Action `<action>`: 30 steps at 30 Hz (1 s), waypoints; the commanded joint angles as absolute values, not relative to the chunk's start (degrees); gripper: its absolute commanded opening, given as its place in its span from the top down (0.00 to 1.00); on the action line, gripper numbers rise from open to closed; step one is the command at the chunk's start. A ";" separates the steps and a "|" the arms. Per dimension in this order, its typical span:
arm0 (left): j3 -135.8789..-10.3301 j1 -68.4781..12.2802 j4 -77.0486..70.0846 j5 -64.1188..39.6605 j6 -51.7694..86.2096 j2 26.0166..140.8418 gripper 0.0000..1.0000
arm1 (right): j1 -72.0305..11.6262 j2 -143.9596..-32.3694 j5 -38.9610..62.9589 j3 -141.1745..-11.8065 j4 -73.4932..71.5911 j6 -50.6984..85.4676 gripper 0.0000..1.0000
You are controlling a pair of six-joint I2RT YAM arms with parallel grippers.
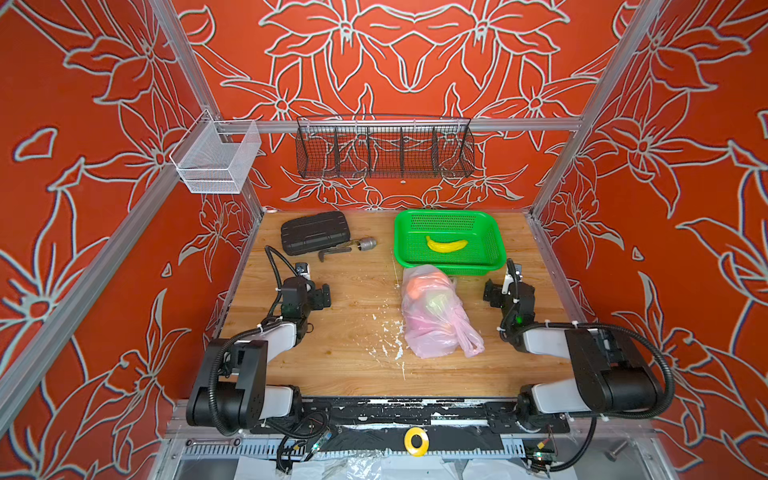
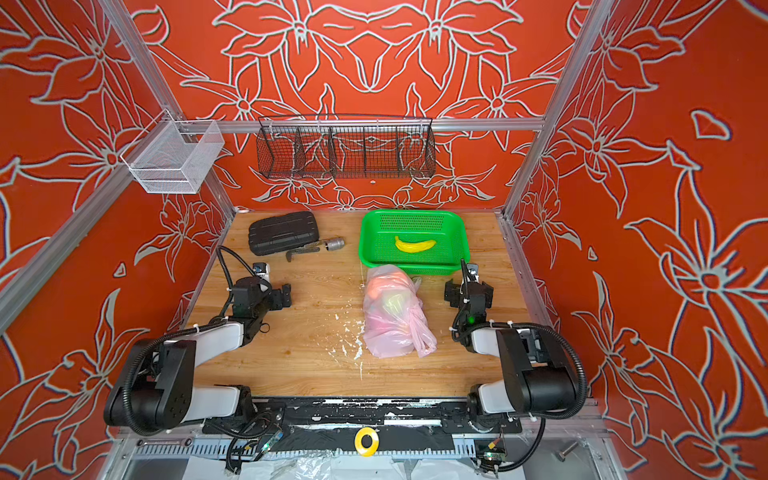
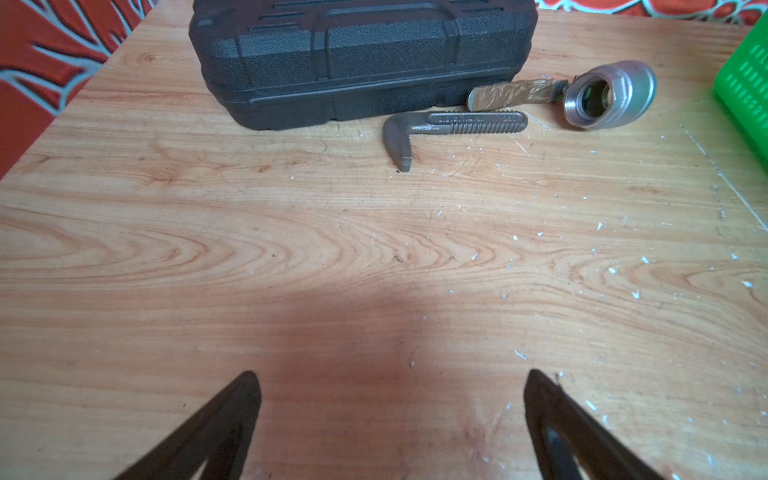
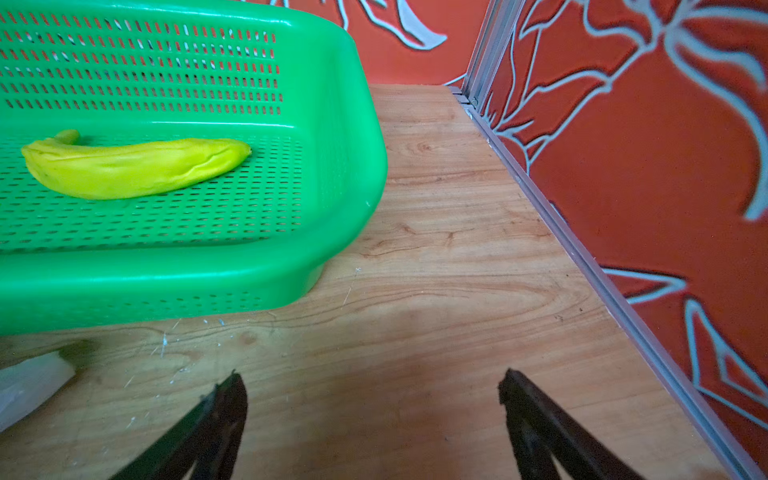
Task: Untie the knot of the plastic bag and take out the fruit
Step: Untie the plastic bag at the center of the table.
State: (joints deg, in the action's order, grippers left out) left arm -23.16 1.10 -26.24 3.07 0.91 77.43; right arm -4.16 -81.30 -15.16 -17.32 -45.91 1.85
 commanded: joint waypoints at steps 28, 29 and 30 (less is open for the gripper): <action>-23.82 2.11 -27.40 1.12 0.88 77.13 0.00 | -4.22 -80.46 -15.41 -17.34 -47.37 1.32 0.04; -24.05 2.15 -26.94 1.47 1.09 77.09 0.00 | -4.21 -80.14 -15.09 -17.23 -47.49 1.25 0.04; -24.30 2.12 -26.63 1.83 1.22 76.94 0.01 | -4.22 -79.48 -14.63 -17.27 -46.99 1.07 0.04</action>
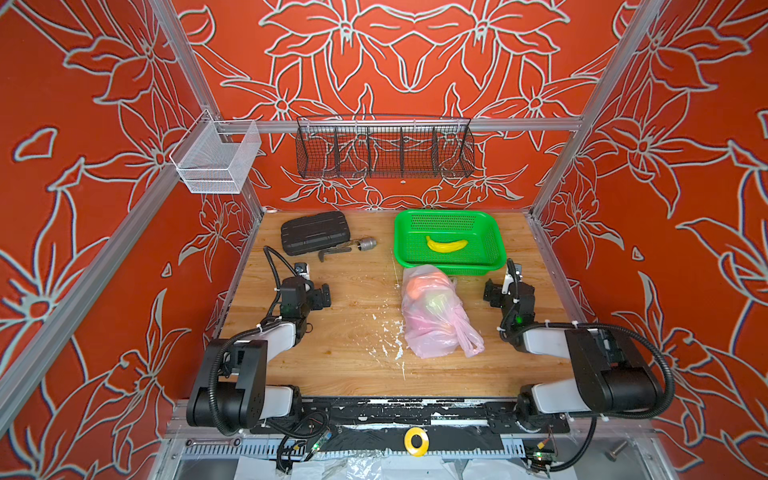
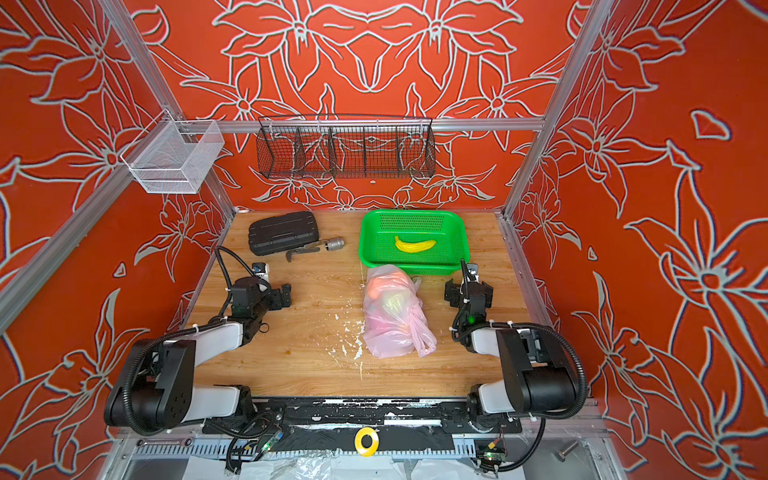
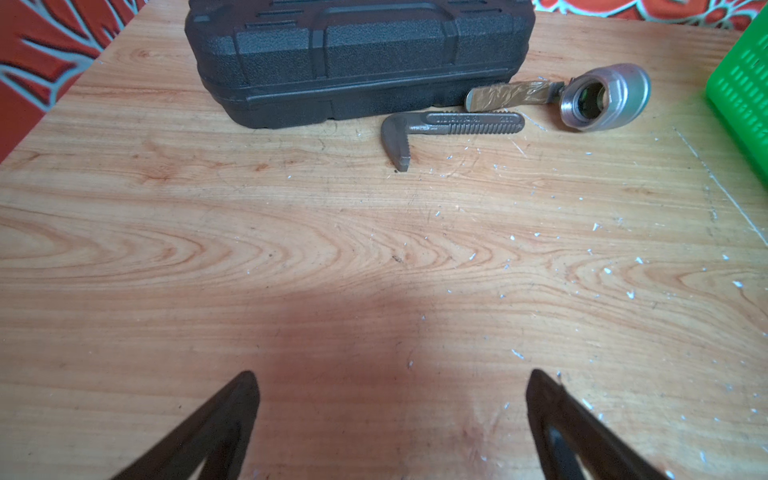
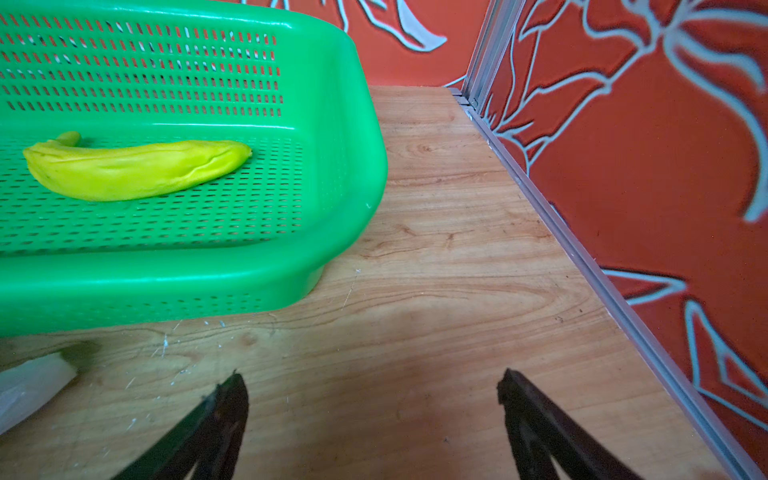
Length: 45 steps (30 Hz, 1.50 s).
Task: Untie the knot of the plastic bag and take out the fruit
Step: Untie the plastic bag at the center of the table.
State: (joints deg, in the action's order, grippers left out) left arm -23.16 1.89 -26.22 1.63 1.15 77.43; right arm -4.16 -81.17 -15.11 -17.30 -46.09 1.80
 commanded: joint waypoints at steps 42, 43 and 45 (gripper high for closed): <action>-69.86 -34.10 24.84 -18.32 6.27 75.21 0.28 | -10.06 -56.94 28.18 -51.28 43.88 23.27 0.39; -70.80 -35.24 25.68 -17.32 5.58 76.72 0.29 | -10.11 -56.48 28.58 -50.10 43.23 23.02 0.40; -73.67 -37.60 28.08 -15.98 4.12 80.23 0.30 | -10.23 -56.00 28.74 -47.98 41.84 22.77 0.40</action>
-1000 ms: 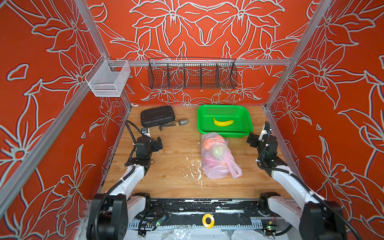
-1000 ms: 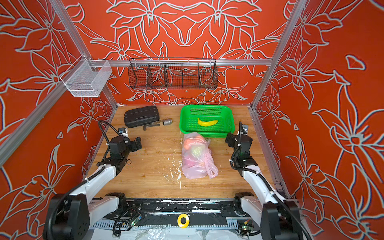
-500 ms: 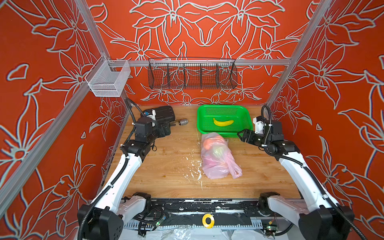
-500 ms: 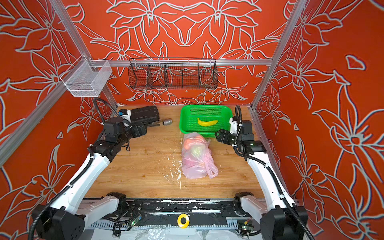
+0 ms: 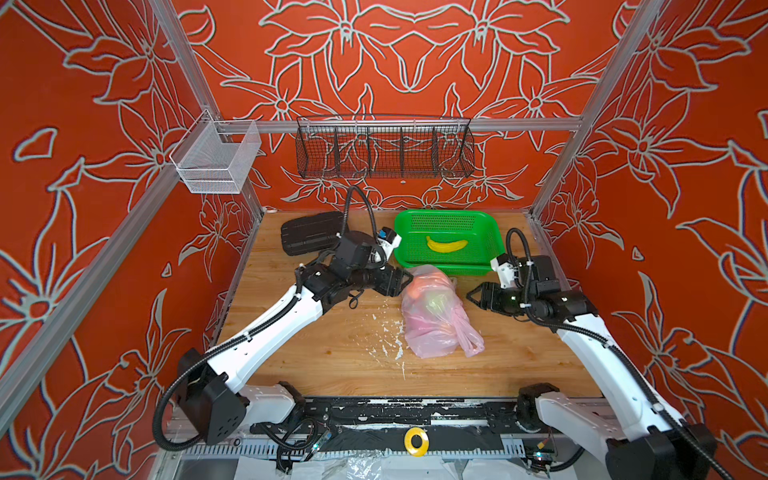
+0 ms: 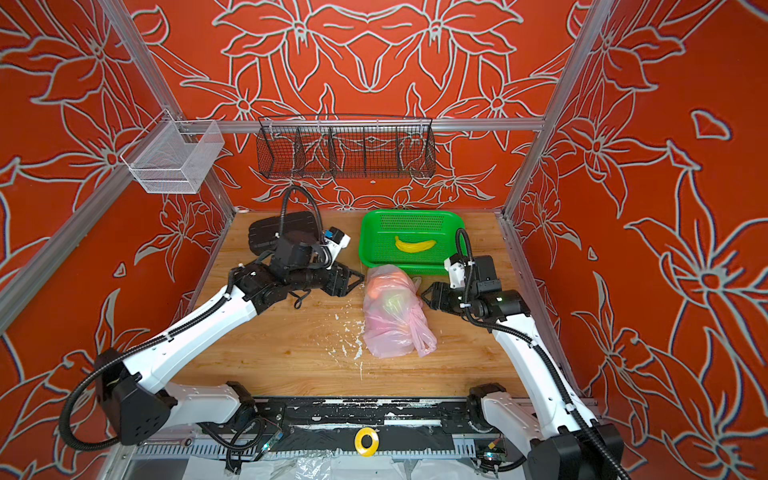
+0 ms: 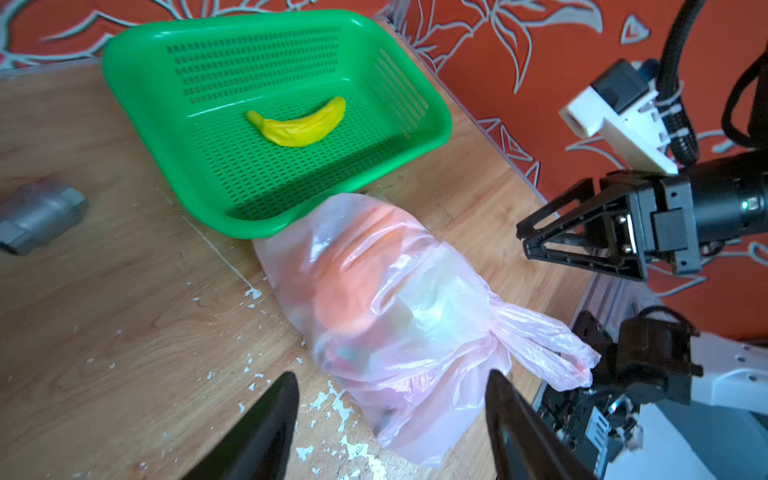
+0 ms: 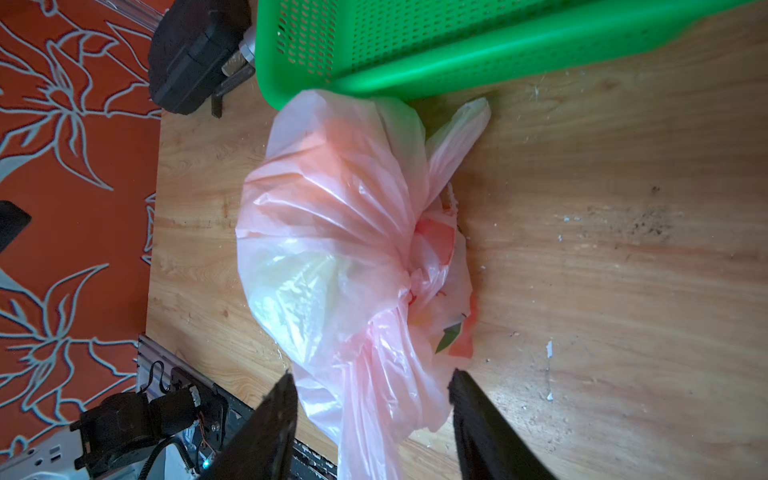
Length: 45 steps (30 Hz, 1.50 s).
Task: Untie the knot of the plastic bag and take out the fruit
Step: Untie the plastic bag at the center of the table.
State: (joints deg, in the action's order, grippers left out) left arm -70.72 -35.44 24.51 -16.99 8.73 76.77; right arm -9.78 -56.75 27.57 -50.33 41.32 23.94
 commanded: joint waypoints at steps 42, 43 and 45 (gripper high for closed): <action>-101.31 -51.68 40.35 -3.95 -6.62 112.89 0.51 | -10.63 -55.01 35.42 -34.72 16.25 29.14 1.00; -101.17 -51.62 40.18 -3.96 -6.47 112.82 0.56 | -10.61 -55.06 35.46 -34.82 16.17 29.15 1.00; -100.72 -51.67 39.79 -3.80 -5.90 112.40 0.64 | -10.57 -55.26 35.30 -35.07 16.39 29.00 1.00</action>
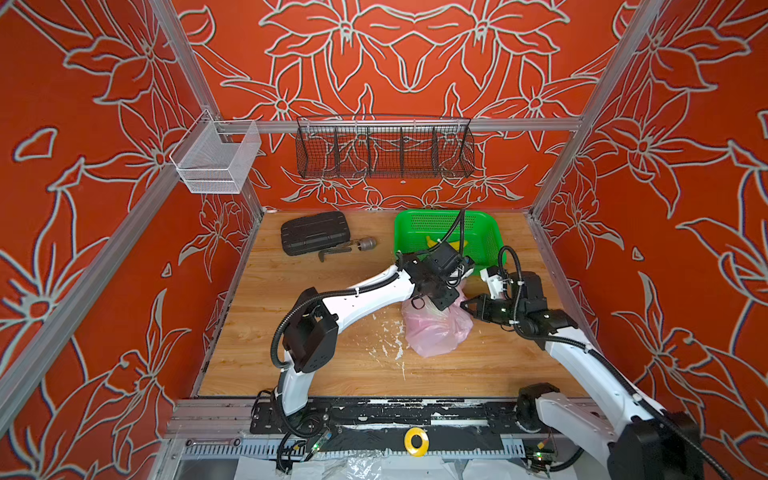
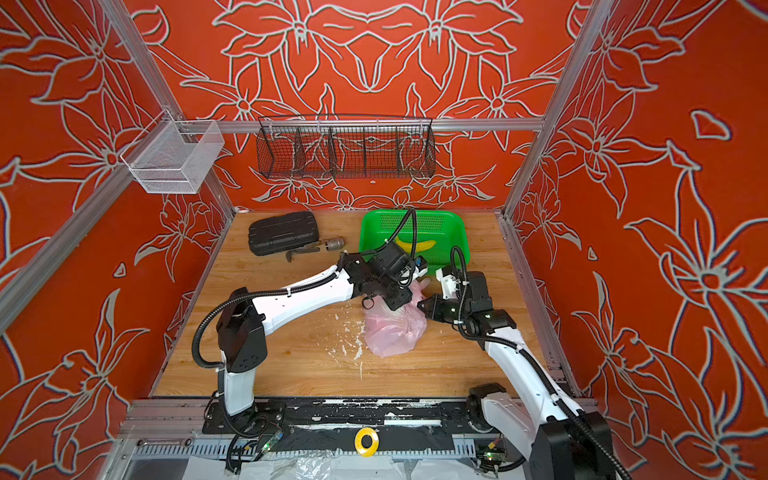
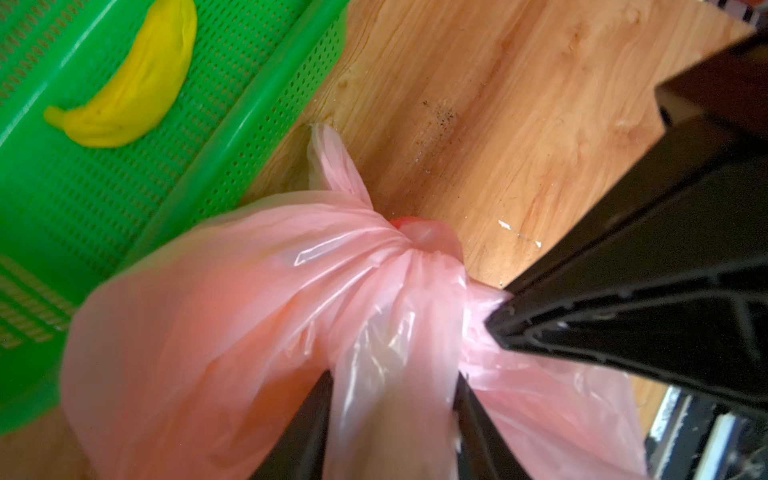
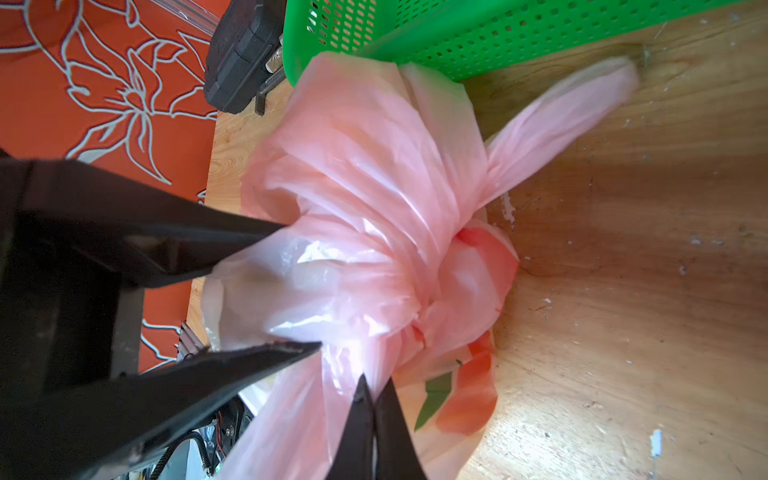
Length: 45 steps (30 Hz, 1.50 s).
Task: Untie the knot of the plastic bag and take out the fruit
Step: Untie the plastic bag at the center of the table.
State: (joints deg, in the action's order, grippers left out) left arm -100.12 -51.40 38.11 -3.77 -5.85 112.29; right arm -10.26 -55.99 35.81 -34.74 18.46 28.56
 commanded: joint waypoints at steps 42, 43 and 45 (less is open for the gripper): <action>-90.34 -43.42 34.68 -6.92 -12.08 92.15 0.47 | -9.97 -46.41 25.93 -37.26 19.29 16.05 1.00; -91.32 -43.42 35.68 -8.52 -14.07 93.11 0.46 | -9.94 -46.52 26.06 -37.47 19.49 15.80 1.00; -94.13 -43.44 38.44 -10.96 -17.78 95.92 0.44 | -10.02 -46.80 26.49 -38.01 19.96 15.25 1.00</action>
State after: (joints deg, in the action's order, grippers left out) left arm -91.37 -43.44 34.50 -4.64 -8.38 92.55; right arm -10.20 -46.70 24.56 -35.48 20.45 17.82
